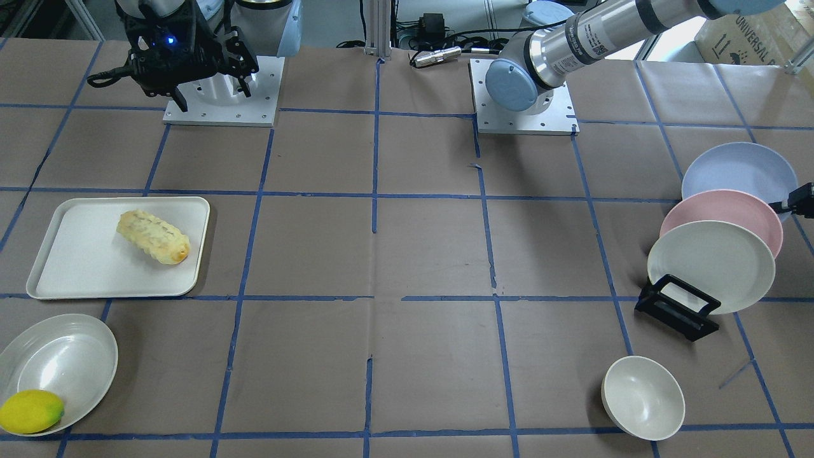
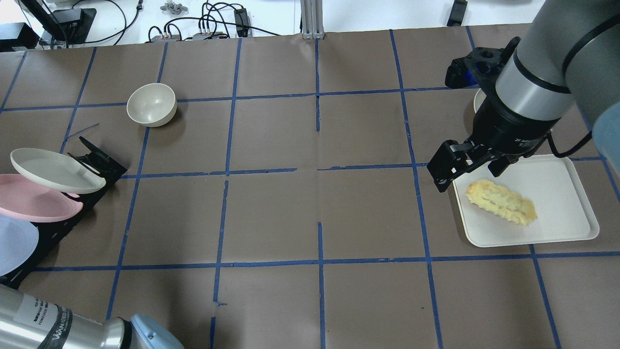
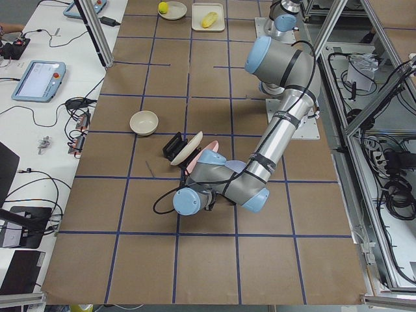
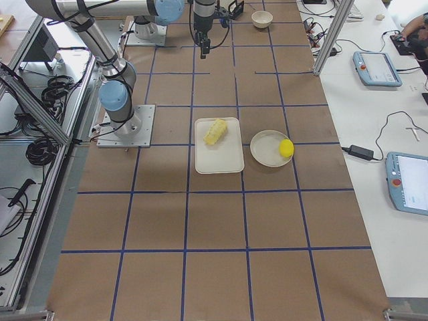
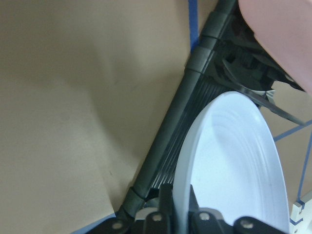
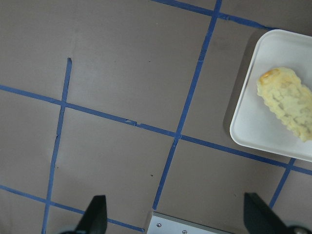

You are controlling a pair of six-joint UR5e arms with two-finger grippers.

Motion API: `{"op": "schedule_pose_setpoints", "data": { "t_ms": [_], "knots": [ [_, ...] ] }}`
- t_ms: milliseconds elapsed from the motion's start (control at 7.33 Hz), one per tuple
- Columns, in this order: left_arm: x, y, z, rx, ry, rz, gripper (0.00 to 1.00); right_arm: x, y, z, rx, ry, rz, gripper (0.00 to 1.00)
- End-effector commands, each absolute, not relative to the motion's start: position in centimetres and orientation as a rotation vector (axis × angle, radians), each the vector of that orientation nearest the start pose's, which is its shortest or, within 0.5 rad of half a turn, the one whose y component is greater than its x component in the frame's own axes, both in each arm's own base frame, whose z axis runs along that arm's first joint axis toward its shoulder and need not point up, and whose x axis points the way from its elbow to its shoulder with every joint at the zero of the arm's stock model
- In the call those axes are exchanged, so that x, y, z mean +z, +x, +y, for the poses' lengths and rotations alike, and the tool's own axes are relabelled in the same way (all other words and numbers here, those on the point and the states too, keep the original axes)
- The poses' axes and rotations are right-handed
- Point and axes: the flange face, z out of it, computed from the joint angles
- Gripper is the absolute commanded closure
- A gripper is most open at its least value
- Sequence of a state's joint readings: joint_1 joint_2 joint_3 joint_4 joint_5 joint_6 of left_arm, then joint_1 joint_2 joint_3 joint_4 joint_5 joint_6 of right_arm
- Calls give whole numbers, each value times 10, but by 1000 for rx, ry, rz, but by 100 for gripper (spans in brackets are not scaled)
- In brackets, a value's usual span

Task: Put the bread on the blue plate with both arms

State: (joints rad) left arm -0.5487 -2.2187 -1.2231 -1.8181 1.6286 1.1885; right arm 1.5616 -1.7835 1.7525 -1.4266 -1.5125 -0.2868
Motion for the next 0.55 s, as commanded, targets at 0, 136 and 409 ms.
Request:
{"op": "schedule_pose_setpoints", "data": {
  "t_ms": [0, 136, 409],
  "knots": [
    [276, 498, -437, 549, 288, 3568, 85, 480, 136, -391, 159, -419, 3034, 0],
    [301, 485, -426, 553, 281, 3575, 85, 480, 136, -391, 159, -419, 3034, 0],
    [334, 450, -407, 555, 252, 3572, 85, 480, 136, -391, 159, -419, 3034, 0]
  ]
}}
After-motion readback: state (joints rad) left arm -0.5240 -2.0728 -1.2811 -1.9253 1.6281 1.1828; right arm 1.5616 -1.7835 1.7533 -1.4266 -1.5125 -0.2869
